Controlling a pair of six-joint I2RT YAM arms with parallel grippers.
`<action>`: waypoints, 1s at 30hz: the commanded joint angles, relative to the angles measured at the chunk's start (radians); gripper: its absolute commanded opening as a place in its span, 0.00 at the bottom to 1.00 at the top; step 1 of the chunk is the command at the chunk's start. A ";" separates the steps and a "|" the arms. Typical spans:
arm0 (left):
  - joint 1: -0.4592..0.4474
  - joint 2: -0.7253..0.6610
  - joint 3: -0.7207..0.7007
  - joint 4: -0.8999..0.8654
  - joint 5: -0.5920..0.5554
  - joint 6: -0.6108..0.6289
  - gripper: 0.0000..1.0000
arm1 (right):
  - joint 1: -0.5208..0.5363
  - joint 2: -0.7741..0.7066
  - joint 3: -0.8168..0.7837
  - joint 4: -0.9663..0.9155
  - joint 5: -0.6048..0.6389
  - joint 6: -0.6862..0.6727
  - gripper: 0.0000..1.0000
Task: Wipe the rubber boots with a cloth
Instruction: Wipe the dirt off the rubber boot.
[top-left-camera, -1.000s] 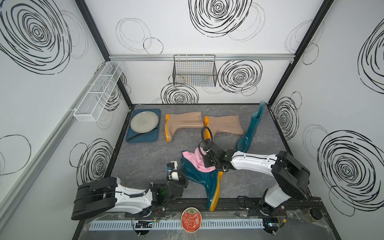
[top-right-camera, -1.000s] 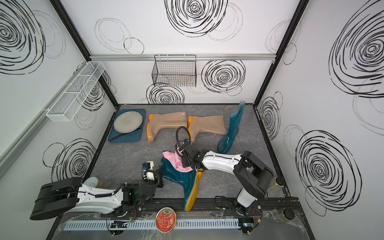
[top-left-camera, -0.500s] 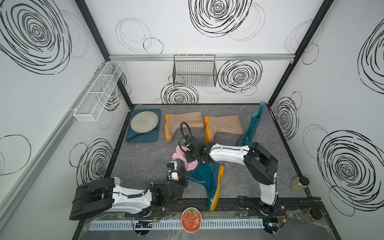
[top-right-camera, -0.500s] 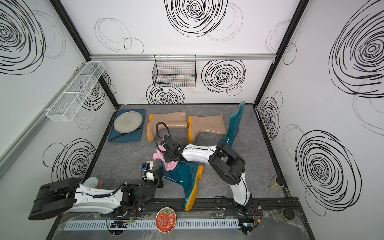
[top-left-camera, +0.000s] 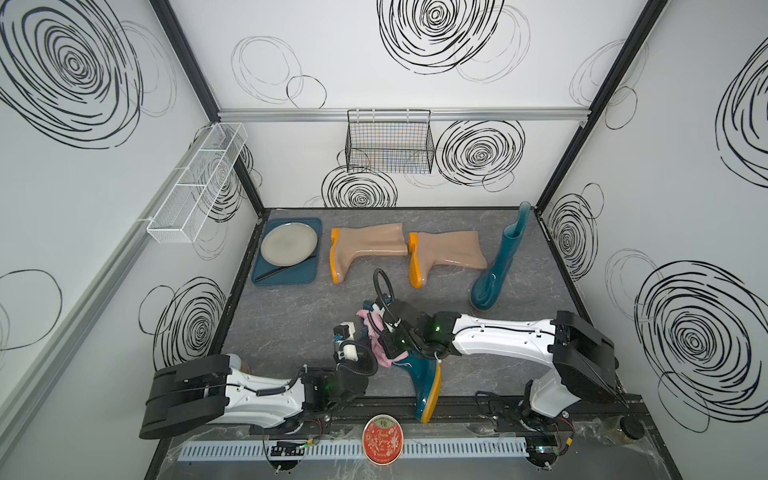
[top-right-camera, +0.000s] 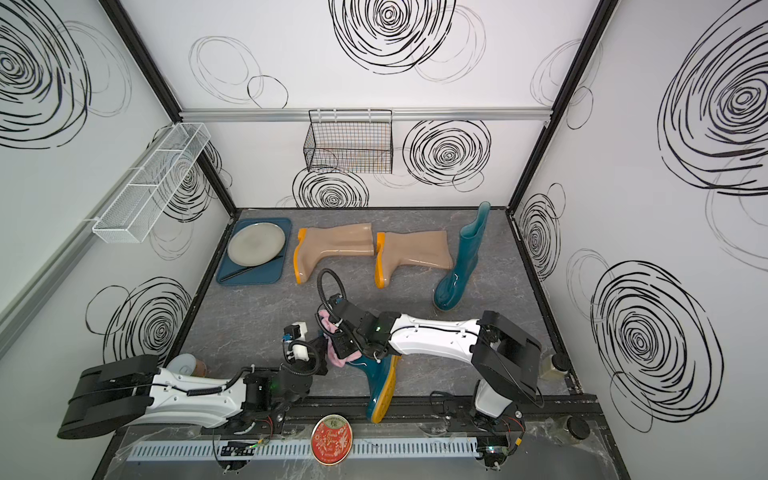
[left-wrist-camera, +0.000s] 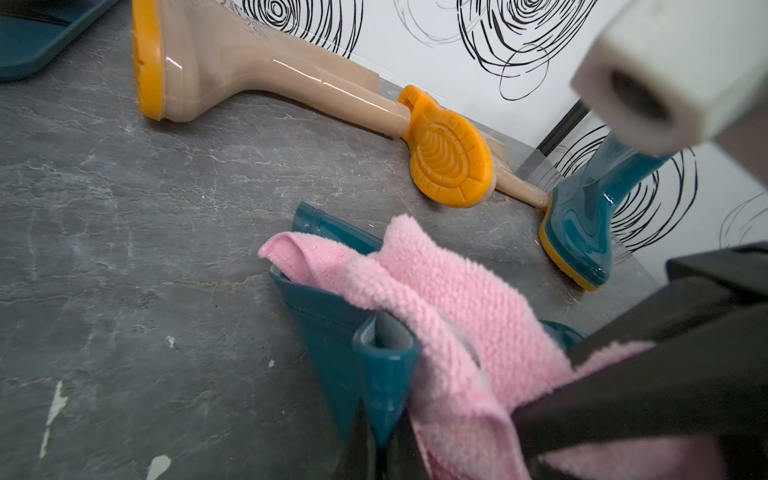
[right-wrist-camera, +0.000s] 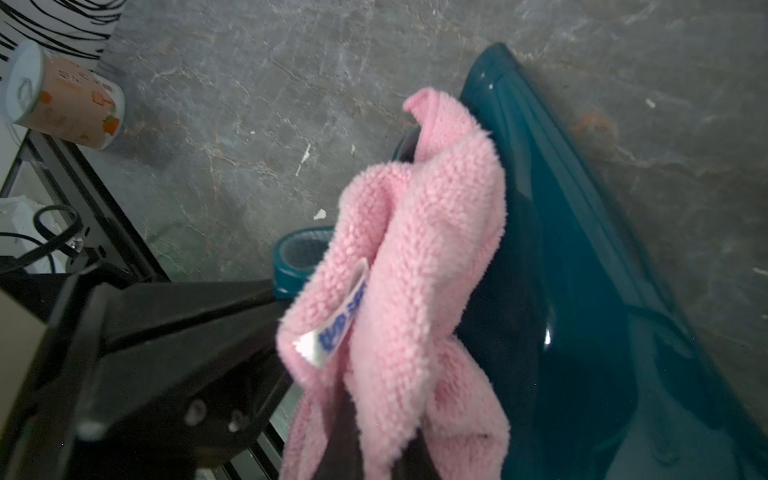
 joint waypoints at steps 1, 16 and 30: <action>-0.004 -0.022 0.034 0.041 -0.035 -0.015 0.00 | -0.057 -0.011 -0.050 -0.104 0.017 0.073 0.00; 0.005 -0.029 0.044 0.010 -0.037 -0.015 0.00 | -0.048 -0.245 -0.221 -0.430 0.355 0.239 0.00; -0.013 -0.039 0.064 -0.034 -0.048 -0.018 0.00 | -0.234 0.176 0.233 -0.090 0.122 -0.103 0.00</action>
